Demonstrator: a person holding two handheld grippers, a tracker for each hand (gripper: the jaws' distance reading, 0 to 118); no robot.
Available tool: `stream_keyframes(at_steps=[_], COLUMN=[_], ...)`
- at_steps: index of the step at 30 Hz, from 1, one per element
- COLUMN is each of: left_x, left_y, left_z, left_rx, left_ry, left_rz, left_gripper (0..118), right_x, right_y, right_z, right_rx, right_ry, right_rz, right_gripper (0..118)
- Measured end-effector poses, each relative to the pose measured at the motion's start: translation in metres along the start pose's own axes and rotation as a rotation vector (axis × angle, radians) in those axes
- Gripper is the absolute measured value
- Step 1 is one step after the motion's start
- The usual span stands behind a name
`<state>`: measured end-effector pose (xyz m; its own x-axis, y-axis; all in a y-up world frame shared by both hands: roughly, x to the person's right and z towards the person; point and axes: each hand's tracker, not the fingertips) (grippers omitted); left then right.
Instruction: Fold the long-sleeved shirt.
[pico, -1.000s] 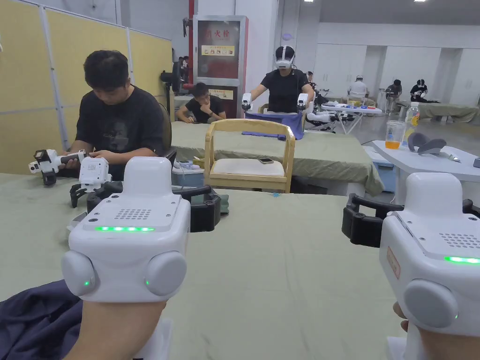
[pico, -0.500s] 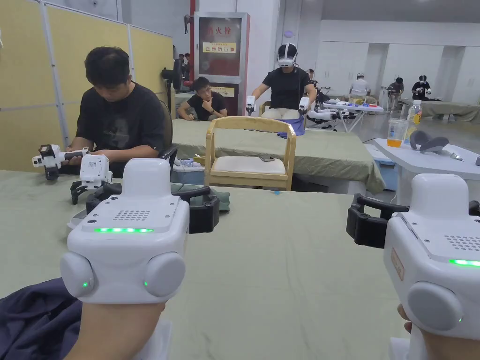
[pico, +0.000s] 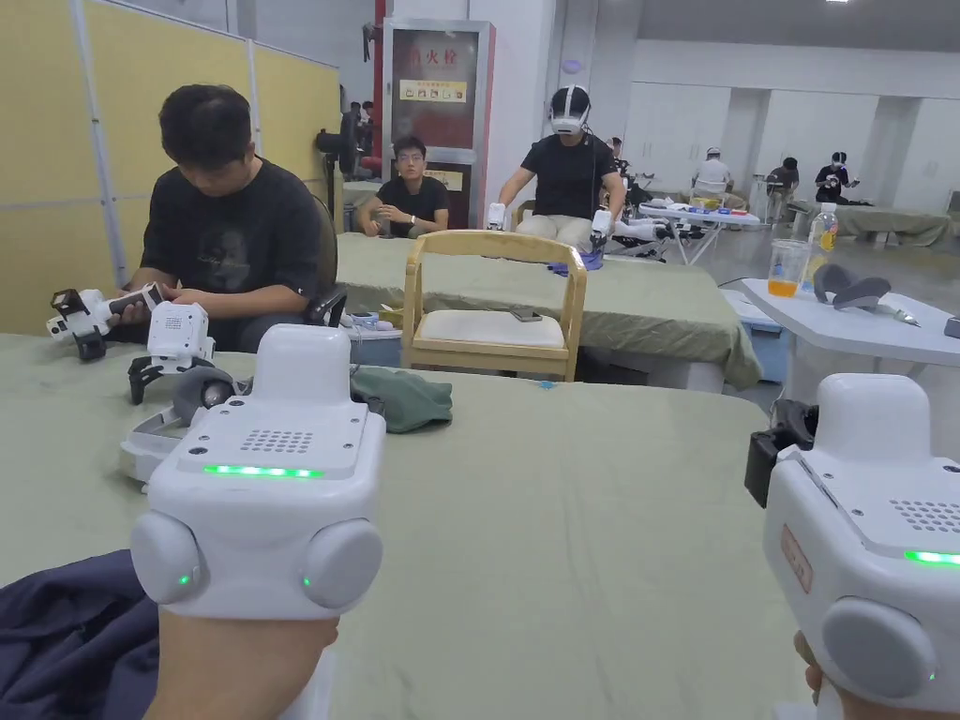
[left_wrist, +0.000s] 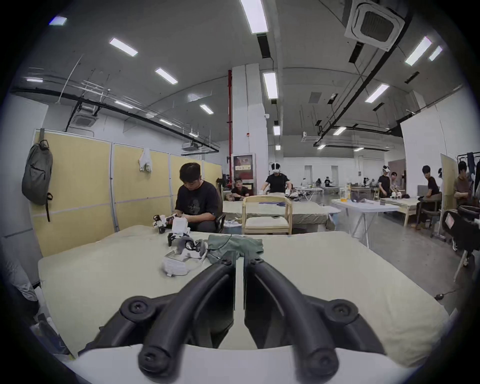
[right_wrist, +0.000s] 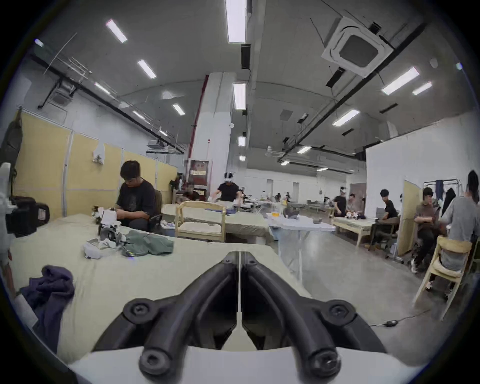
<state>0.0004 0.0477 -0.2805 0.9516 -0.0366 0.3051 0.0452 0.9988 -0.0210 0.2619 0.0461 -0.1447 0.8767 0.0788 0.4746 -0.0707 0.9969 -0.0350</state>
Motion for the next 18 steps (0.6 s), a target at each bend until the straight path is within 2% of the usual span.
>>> stream_keyframes(at_steps=[2, 7, 9, 14, 18], left_x=[-0.012, -0.057, -0.078, -0.137, -0.179], left_y=[0.001, 0.004, 0.002, -0.001, -0.005], left_z=[0.001, 0.006, 0.011, 0.031, 0.049], left_rx=[0.003, 0.011, 0.012, -0.015, -0.038], left_ry=[0.02, 0.116, 0.163, 0.285, 0.394], left_rz=[-0.002, -0.018, -0.035, -0.04, -0.06], left_gripper=[9, 9, 9, 9, 9], right_x=[-0.014, -0.075, -0.103, -0.184, -0.237], right_y=[0.003, 0.013, 0.016, 0.016, 0.016], right_z=[-0.003, -0.015, -0.018, -0.013, -0.003], right_rx=[0.025, 0.045, 0.038, 0.044, 0.047], right_ry=[0.013, 0.147, 0.239, 0.408, 0.533], right_rz=[-0.008, -0.001, -0.003, 0.024, 0.013], right_gripper=[12, 12, 12, 12, 12])
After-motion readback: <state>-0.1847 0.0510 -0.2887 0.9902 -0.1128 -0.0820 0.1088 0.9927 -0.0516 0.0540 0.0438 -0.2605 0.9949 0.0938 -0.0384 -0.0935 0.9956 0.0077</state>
